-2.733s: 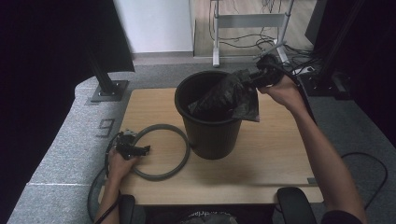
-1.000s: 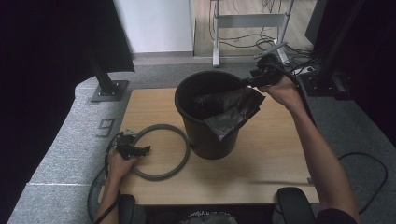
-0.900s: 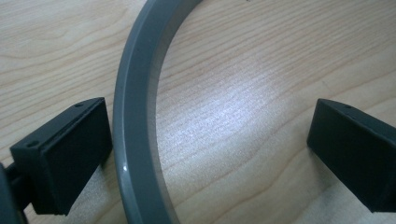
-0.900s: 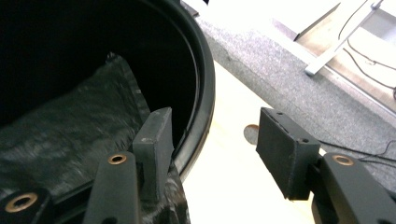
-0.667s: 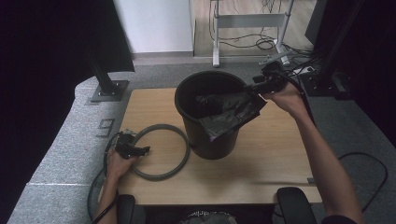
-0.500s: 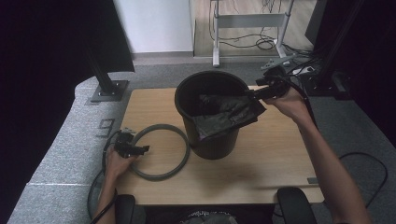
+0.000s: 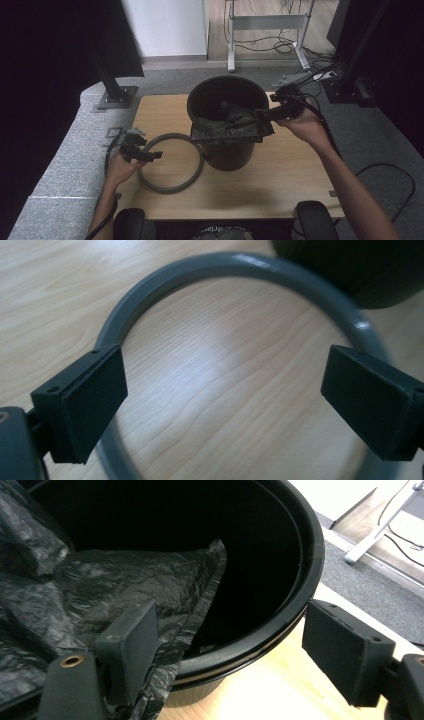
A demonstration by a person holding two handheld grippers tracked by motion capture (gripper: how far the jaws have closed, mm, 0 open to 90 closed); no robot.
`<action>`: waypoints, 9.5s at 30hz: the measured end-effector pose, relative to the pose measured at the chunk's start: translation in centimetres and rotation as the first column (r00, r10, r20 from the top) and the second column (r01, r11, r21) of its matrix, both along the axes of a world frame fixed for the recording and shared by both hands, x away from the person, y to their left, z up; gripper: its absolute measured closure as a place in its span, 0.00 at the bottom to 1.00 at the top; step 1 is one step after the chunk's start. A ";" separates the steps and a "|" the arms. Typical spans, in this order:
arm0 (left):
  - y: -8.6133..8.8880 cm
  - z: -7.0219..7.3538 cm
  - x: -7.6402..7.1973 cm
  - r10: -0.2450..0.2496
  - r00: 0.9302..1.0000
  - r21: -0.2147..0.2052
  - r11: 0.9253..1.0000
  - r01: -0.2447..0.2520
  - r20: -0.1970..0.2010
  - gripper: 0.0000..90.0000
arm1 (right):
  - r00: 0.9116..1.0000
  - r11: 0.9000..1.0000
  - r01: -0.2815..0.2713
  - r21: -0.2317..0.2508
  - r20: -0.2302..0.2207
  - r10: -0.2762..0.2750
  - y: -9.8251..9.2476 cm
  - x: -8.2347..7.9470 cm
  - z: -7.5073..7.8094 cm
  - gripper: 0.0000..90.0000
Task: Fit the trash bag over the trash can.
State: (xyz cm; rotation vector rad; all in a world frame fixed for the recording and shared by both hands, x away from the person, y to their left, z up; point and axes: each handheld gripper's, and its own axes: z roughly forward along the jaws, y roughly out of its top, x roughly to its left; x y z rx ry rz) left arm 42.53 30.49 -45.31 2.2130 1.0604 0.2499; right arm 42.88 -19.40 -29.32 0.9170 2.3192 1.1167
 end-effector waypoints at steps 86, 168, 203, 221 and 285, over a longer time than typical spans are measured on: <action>-16.8 18.2 1.6 -0.454 0.878 0.152 0.889 0.433 0.153 0.49 | 0.915 0.926 -0.377 0.012 -0.154 0.374 10.7 1.0 2.4 0.99; -17.8 21.1 3.0 -0.483 0.873 -0.125 0.864 0.488 0.066 1.00 | 0.942 0.938 -0.315 0.146 -0.069 0.328 8.8 1.2 2.4 0.71; -13.2 20.2 6.2 -0.200 0.970 -0.022 0.978 0.205 0.135 1.00 | 0.984 0.982 -0.166 0.085 -0.051 0.171 2.7 1.2 2.1 0.99; -11.9 19.6 7.1 -0.203 0.973 -0.071 0.975 0.211 0.107 0.54 | 0.999 0.998 0.035 0.059 -0.035 -0.033 -1.1 4.8 1.7 0.99; -10.1 18.8 8.1 -0.047 0.994 0.052 0.998 0.042 0.099 0.98 | 0.994 0.994 0.105 -0.028 -0.018 -0.105 -0.4 5.1 3.8 0.99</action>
